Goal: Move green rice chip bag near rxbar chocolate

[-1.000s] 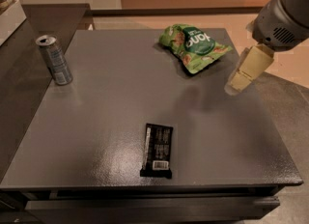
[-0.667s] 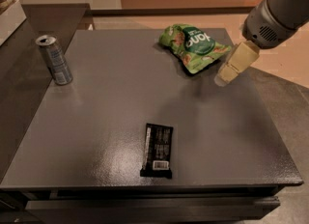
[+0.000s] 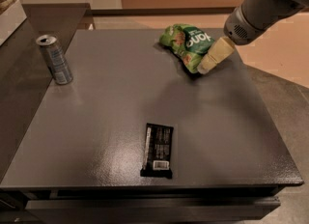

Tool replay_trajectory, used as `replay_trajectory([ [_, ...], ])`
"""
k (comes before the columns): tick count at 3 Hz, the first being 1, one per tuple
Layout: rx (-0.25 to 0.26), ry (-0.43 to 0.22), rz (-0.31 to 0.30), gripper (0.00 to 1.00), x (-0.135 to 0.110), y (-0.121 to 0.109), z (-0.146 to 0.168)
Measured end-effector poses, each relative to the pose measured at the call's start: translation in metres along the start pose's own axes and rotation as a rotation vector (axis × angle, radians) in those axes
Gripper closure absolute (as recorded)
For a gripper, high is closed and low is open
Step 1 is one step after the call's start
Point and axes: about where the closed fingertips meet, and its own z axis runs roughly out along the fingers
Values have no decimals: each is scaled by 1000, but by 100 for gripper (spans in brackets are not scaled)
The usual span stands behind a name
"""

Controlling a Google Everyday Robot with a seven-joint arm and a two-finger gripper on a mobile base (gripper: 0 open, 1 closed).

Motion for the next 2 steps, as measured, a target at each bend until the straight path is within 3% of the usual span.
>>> replay_trajectory([
  [2, 45, 12, 131, 0, -25, -48, 48],
])
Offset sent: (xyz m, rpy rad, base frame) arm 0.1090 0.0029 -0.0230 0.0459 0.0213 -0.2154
